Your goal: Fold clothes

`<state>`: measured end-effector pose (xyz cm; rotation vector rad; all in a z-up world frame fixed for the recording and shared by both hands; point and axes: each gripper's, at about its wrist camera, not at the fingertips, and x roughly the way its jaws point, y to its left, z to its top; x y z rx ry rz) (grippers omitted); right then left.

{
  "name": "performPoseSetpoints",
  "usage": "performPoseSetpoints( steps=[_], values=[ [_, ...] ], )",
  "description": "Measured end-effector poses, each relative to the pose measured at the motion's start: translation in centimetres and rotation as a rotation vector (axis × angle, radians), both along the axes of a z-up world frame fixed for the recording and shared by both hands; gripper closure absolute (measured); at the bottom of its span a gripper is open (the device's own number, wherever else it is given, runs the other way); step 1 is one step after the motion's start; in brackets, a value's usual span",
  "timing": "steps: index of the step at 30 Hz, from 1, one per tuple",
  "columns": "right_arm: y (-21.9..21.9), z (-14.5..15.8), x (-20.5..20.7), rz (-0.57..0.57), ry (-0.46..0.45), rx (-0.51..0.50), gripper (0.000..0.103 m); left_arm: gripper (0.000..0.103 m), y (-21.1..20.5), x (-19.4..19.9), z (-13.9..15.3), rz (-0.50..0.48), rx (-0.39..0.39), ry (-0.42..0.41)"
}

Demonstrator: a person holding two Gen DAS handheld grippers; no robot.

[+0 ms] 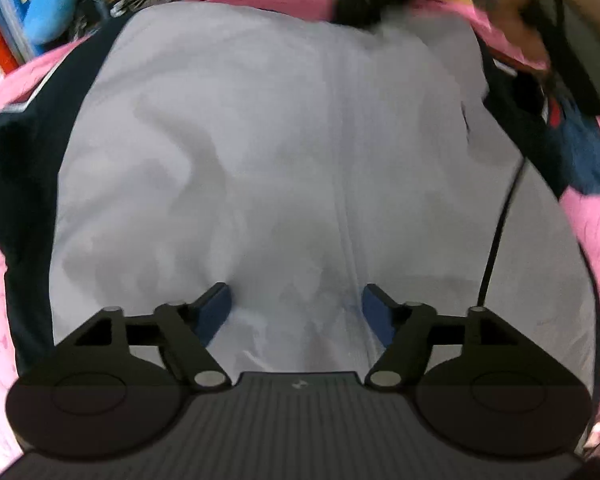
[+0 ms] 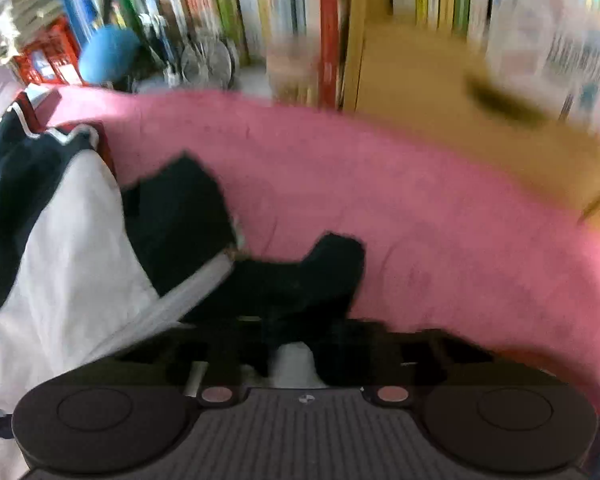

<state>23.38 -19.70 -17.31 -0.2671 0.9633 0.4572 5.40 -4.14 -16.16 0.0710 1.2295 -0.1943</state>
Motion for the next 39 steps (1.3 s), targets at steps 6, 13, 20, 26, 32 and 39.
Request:
performPoseSetpoints(
  steps=[6,13,20,26,32,39],
  values=[
    [-1.9,5.4,-1.3,-0.051,-0.455,0.041,0.086,0.014,0.0,0.4,-0.4,-0.007,-0.026,0.001],
    [-2.5,1.9,-3.2,-0.135,-0.343,0.016,0.069,0.013,-0.2,0.3,-0.9,-0.043,-0.019,-0.013],
    [2.2,-3.1,-5.7,0.04,-0.172,0.0,0.077,0.003,-0.8,1.6,-1.2,-0.027,-0.05,0.004],
    [1.1,-1.9,0.3,-0.156,-0.147,0.087,0.072,0.004,-1.0,2.0,-1.2,-0.032,-0.029,0.018],
    [-7.9,2.1,-7.1,-0.382,-0.435,-0.026,0.02,0.026,2.1,3.5,-0.2,0.151,-0.103,0.024],
    [-16.3,-4.8,-10.2,-0.427,-0.162,-0.22,0.04,0.03,2.9,4.9,-0.2,0.234,-0.08,0.045]
  ],
)
